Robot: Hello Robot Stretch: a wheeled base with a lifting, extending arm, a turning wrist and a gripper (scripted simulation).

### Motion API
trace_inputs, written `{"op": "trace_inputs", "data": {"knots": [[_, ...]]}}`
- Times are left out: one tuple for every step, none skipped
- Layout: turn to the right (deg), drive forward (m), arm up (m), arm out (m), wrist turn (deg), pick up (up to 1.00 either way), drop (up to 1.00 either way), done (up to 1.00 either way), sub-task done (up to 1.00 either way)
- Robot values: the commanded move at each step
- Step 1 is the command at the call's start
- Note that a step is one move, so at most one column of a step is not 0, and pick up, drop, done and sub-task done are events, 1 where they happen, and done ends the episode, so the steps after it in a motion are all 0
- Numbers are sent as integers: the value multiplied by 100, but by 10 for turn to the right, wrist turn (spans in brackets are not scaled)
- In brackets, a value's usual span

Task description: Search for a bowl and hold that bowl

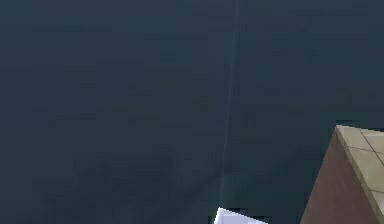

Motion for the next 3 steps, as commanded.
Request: {"op": "trace_inputs", "data": {"knots": [[0, 0, 0, 0, 450, 0, 0, 0, 0], [0, 0, 0, 0, 420, 0, 0, 0, 0], [0, 0, -10, 0, 0, 0, 0, 0, 0]]}}
